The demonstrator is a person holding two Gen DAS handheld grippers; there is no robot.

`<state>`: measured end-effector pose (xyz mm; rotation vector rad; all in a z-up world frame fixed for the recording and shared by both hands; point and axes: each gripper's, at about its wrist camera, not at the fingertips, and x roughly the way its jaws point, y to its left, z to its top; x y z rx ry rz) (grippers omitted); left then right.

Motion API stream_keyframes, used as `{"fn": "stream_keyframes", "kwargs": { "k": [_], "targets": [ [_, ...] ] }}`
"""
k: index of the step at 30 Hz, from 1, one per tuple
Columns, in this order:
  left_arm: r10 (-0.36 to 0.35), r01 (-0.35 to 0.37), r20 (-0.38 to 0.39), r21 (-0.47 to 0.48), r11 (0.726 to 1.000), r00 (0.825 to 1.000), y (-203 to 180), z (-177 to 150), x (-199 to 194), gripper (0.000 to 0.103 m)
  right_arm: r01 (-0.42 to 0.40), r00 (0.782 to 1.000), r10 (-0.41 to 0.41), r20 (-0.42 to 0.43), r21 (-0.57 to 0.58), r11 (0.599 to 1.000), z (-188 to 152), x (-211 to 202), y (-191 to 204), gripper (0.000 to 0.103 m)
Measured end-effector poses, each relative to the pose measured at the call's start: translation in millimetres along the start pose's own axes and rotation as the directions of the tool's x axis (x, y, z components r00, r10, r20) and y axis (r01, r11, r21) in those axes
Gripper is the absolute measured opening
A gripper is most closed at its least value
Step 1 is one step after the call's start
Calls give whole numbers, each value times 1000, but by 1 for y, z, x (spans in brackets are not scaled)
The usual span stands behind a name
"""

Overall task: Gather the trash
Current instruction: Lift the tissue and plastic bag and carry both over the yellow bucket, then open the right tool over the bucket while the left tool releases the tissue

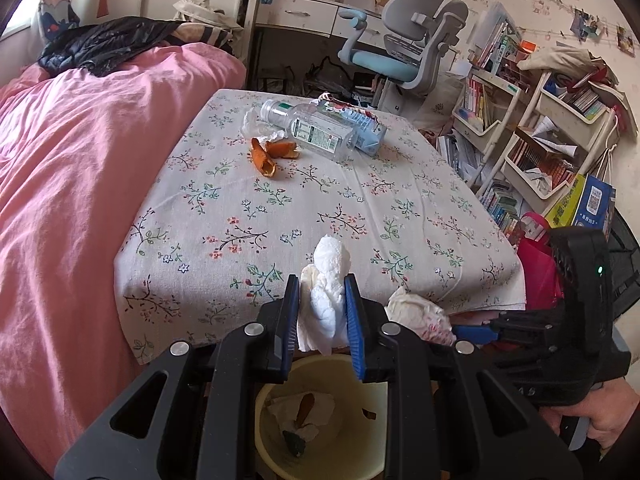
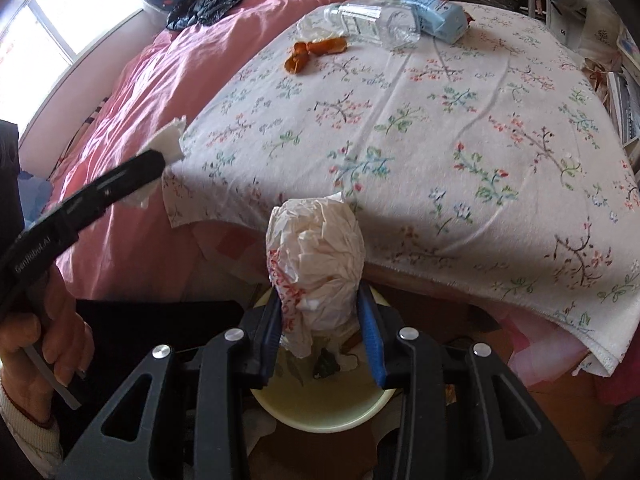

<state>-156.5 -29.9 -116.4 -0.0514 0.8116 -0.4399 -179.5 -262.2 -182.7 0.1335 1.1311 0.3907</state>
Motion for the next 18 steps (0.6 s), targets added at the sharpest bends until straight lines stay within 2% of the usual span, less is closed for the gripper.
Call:
{"fn": "stream_keyframes", "kwargs": {
  "k": [7,9,11,18],
  "targets": [
    [4,-3,-26,21,1000,1000,-6,-11,0,21,4,995,-8,-101,-40,999,-26,26,6,38],
    [7,-5,-38,34,999,999,-9,-14,0,21,8,992,-14,-123,-43,999,-29,30,3,44],
    [9,-7,-49,46,999,999,-11,-18,1,21,13,989,-18,-143,-36,999,-31,33,-2,46],
    [22,-11,-105,108,994,994,-25,-33,6,21,23,994,-23,-102,-8,1000,-27,22,-11,50]
  ]
}}
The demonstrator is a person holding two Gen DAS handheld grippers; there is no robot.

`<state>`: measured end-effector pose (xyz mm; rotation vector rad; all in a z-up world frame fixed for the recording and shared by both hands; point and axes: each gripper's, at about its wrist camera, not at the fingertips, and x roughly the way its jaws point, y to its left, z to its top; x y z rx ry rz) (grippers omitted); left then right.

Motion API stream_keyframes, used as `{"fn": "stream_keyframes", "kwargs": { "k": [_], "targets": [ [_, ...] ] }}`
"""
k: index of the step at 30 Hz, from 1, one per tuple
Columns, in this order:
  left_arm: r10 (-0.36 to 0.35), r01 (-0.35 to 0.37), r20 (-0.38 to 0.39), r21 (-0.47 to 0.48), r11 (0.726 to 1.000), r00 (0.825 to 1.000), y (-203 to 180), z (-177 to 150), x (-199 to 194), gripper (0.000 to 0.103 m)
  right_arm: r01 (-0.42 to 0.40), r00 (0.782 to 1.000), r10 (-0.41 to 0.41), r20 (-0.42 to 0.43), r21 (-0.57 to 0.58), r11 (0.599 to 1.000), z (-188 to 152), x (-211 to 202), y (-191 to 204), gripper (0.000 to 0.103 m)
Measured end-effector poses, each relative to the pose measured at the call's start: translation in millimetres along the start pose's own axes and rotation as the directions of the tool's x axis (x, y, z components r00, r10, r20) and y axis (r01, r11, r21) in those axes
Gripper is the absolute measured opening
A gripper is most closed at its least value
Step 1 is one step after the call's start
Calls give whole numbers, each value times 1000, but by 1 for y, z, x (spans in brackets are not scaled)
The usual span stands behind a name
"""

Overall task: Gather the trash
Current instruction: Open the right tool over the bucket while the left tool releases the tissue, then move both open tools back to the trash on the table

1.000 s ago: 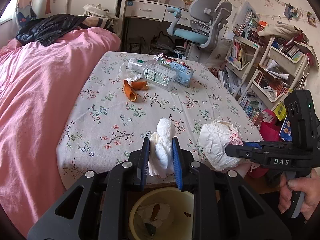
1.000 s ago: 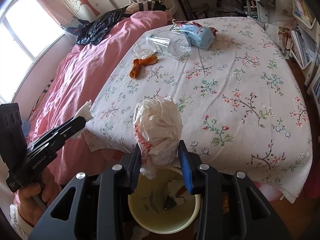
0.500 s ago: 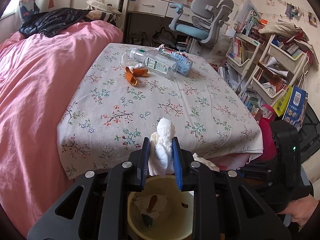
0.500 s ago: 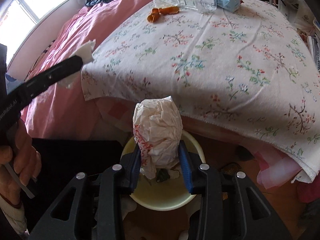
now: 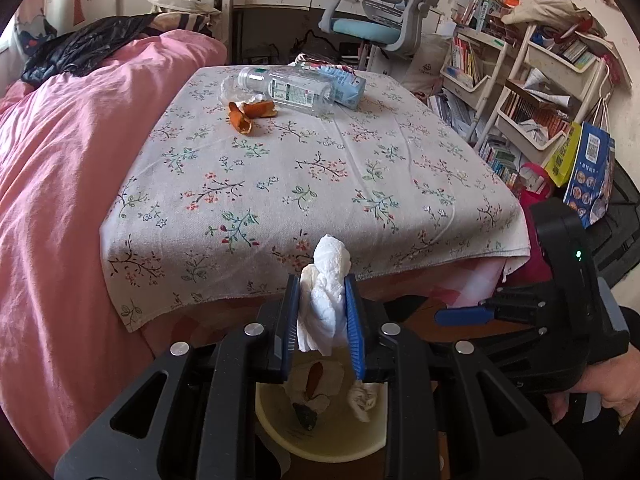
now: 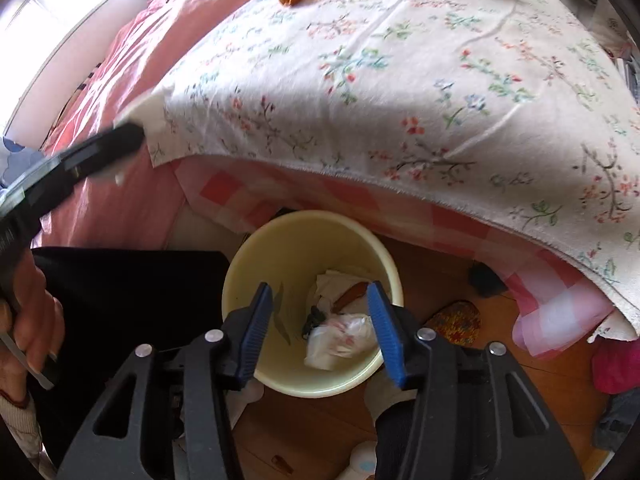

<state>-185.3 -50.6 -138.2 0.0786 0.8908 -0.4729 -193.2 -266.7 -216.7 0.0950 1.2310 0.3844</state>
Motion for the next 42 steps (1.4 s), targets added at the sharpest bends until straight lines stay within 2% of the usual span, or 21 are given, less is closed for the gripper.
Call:
{"fn": "stream_keyframes", "kwargs": {
  "k": [6,9,12,17,25,29,37,42],
  "targets": [
    [0,4,-73,57,998,997,-13,-13,8,21,14,999,-15,47,29,999,-2,-10,-6,50],
    [-14,25,-137,77,997,990,-19,-21,15,22,19,997,-22,70,45,999,2,-15,-9,50],
    [-16,31,-164,89,996,986,-23,-25,18,26,24,995,-29,98,55,998,3,-22,-12,52],
    [-14,18,-100,39,999,995,-17,-20,9,45,25,991,-35,128,79,997,2,-28,-16,54],
    [7,-4,36,-82,997,999,4,-8,-9,56,27,989,-38,143,75,997,3,-28,-14,56],
    [48,-38,69,-133,990,996,14,-4,-14,58,27,989,-37,146,69,997,2,-29,-12,56],
    [85,-58,104,-238,970,991,35,2,-18,62,40,983,-46,178,36,999,7,-31,-1,58],
    [103,-60,133,-288,956,986,48,22,-19,63,34,974,-38,222,22,999,16,-34,5,60]
  ]
}}
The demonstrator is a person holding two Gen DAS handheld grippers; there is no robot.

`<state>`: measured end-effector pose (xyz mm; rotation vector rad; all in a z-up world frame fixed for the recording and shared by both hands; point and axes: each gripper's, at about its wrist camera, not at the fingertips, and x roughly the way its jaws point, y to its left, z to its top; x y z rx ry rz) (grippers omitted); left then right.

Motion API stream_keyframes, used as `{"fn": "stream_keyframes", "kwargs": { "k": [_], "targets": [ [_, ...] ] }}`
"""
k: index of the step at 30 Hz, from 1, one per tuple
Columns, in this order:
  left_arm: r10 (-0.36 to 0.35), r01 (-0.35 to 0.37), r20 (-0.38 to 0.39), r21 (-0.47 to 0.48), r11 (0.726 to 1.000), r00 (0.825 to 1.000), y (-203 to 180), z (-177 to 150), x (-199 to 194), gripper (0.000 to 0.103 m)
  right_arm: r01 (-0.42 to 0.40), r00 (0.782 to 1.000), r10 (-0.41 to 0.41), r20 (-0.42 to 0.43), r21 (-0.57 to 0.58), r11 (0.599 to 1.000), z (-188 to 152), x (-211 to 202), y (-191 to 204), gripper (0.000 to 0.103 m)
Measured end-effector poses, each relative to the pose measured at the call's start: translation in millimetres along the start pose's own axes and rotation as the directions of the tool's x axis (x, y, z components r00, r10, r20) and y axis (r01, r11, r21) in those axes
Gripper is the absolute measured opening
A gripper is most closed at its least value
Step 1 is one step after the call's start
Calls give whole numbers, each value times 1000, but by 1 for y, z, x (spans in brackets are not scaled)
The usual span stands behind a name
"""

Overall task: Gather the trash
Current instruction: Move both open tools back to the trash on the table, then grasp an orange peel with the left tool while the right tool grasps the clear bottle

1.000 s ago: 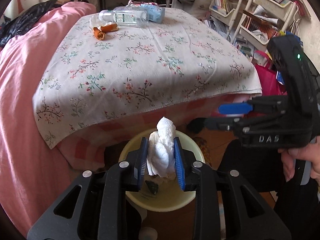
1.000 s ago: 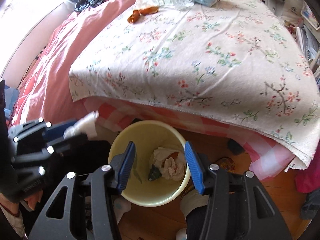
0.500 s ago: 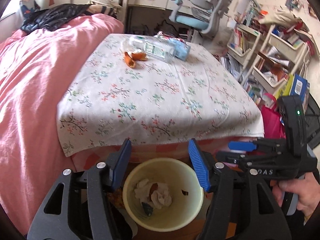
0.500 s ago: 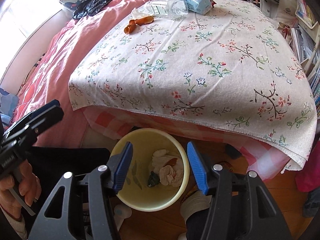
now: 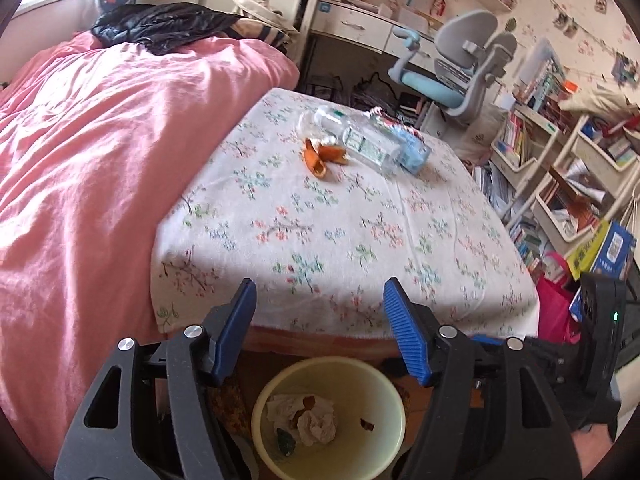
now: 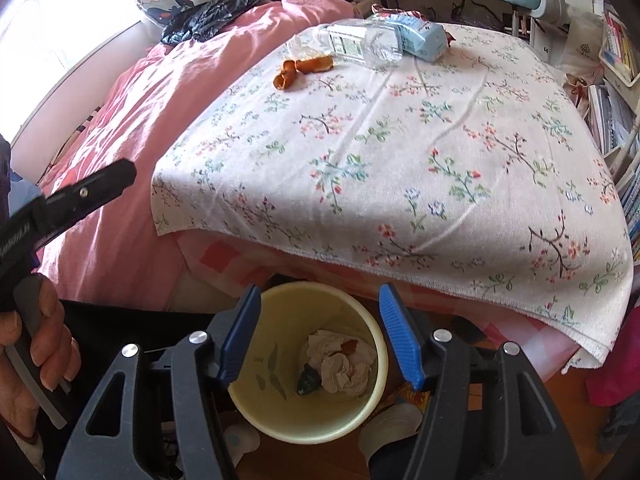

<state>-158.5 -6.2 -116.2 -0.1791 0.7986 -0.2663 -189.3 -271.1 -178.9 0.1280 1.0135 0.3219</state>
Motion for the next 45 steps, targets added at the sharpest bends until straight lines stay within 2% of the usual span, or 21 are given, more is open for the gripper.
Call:
{"fn": "stream_keyframes", "kwargs": {
  "k": [5,9,11,19,23,32,40,45],
  "targets": [
    [29,-29,7,4,1000,1000,2,41,15,64,-8,999,8,41,6,1000,27,-3,-2,61],
    [47,-46,-14,25,999,999,3,75,48,64,4,997,-4,81,-2,1000,54,-4,-4,64],
    [46,-46,-45,1,999,998,7,88,68,64,13,995,-12,98,-19,1000,68,-4,-3,64],
    [44,-47,-87,-39,998,995,12,119,127,64,93,979,-68,194,-125,988,139,6,1,64],
    [37,-40,-105,-25,999,994,8,127,148,64,136,971,-98,220,-168,976,176,17,-3,66],
    [36,-36,-149,3,999,988,5,140,180,64,194,975,-165,146,-213,958,229,71,-13,66],
    [31,-31,-174,6,1000,984,5,145,199,64,223,974,-204,98,-274,935,250,104,-10,67],
    [35,-28,-176,43,999,984,-2,145,204,64,211,977,-213,25,-301,930,254,123,-9,67]
  ]
}}
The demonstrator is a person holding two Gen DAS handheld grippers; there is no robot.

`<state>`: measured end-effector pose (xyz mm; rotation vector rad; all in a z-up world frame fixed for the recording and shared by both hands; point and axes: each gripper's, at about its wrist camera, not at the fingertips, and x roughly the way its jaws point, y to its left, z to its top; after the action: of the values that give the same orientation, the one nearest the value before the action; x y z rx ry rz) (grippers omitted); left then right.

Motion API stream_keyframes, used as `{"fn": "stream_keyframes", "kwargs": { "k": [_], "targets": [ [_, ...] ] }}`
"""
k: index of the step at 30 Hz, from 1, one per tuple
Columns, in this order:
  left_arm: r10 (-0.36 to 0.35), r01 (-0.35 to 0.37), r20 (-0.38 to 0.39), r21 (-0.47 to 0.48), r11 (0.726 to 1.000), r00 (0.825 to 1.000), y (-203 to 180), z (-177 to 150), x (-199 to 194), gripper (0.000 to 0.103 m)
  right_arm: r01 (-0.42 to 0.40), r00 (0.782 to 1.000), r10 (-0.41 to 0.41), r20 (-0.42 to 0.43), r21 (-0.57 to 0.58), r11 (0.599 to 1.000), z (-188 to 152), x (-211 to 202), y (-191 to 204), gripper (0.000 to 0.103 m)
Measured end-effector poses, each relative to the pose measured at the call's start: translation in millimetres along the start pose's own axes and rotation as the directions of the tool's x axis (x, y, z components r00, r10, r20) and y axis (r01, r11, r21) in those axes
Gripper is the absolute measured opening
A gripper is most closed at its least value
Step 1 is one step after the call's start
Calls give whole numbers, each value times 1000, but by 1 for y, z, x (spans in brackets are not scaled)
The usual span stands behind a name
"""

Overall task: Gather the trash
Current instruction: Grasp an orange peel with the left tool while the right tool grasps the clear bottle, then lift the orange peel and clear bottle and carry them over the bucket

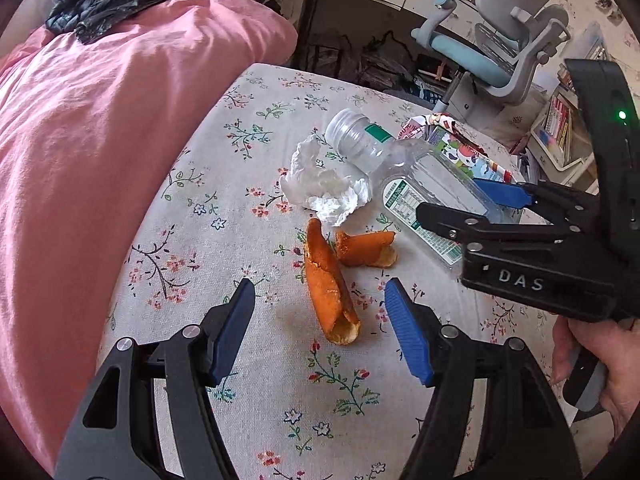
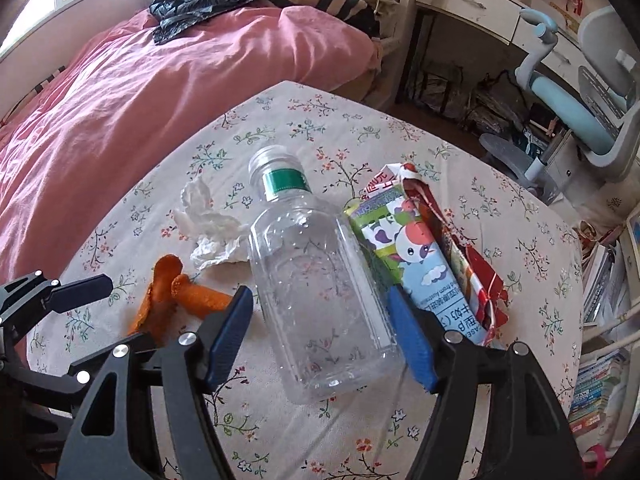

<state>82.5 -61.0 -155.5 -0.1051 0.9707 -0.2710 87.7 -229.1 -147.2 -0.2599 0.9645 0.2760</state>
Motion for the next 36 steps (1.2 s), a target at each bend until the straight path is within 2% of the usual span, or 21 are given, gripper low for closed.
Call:
{"fn": "stream_keyframes", "kwargs": {
  "k": [4,6,7,8,10,14,18,21,27,36],
  "targets": [
    [4,-4,-6,23,1000,1000,-3,0,5,64,4,1000,-4,-5,-1,1000,-4,0,2,58],
    [-8,8,-13,29,1000,1000,-3,-1,7,52,-2,1000,2,7,13,1000,-8,-4,2,55],
    [-18,20,-29,40,999,999,-3,-2,10,35,-7,1000,7,19,23,1000,-11,-9,1,55],
    [-28,30,-47,53,998,999,-3,-3,12,23,-17,999,16,33,34,999,-14,-14,0,55],
    [-34,38,-48,72,997,998,-2,-4,12,19,-47,997,43,66,65,997,-23,-28,-1,55],
    [-53,55,-31,63,996,998,3,-3,3,18,-90,989,77,123,102,991,-49,-62,1,55],
    [-53,54,-4,47,997,999,10,-2,-9,17,-77,991,65,114,109,991,-84,-81,5,55],
    [-48,47,18,49,998,999,11,-3,-20,17,-97,990,79,116,163,982,-101,-92,-4,55],
    [-66,62,72,52,997,995,8,0,-42,17,-161,977,117,181,253,954,-112,-113,-15,55],
    [-64,51,120,108,993,991,-4,0,-62,17,-250,958,188,216,310,917,-111,-106,-17,55]
  ]
}}
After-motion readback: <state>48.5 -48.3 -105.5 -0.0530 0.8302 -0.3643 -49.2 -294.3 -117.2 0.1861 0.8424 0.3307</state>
